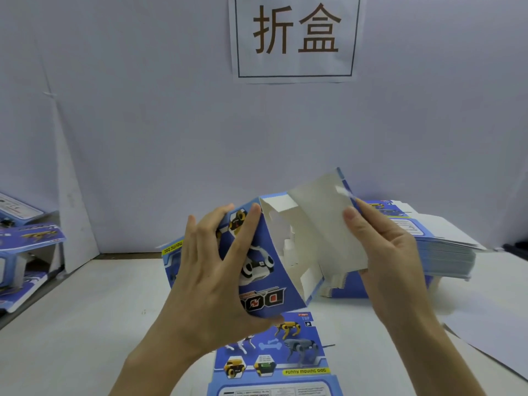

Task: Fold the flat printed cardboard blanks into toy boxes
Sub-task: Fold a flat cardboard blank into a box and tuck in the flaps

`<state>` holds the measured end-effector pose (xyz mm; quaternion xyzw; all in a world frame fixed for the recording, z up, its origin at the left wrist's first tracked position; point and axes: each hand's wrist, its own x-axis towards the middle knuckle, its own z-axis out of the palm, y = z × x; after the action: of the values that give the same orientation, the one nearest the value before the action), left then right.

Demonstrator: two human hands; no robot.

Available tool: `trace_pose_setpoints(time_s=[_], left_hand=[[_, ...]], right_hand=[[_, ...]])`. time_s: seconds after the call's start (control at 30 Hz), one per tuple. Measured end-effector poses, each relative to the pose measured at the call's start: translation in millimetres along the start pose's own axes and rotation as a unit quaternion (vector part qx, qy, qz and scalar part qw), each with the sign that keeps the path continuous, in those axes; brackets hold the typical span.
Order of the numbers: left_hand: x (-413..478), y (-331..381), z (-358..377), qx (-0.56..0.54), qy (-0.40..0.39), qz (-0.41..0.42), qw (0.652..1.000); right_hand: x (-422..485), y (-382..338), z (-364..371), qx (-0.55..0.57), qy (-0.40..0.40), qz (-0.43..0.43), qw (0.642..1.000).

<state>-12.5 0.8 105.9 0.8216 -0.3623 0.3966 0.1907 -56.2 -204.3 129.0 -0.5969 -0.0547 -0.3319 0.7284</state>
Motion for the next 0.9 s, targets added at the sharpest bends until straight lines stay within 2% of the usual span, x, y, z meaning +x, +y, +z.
trace_pose_setpoints(time_s=[0.2, 0.37, 0.63, 0.8, 0.9], left_hand=[[1, 6, -3, -0.001, 0.028, -0.043, 0.999], [1, 15, -6, 0.011, 0.047, -0.048, 0.998], [1, 20, -12, 0.015, 0.06, -0.052, 0.997], [1, 19, -18, 0.01, 0.03, -0.045, 0.998], [1, 24, -21, 0.001, 0.011, -0.045, 0.999]], right_hand=[[-15, -7, 17, -0.076, -0.129, -0.124, 0.981], [-25, -3, 28, -0.133, -0.207, -0.1, 0.964], [-30, -5, 29, -0.155, -0.251, -0.121, 0.948], [-27, -13, 21, -0.206, -0.277, -0.152, 0.926], [-26, -11, 18, -0.206, -0.275, -0.152, 0.927]])
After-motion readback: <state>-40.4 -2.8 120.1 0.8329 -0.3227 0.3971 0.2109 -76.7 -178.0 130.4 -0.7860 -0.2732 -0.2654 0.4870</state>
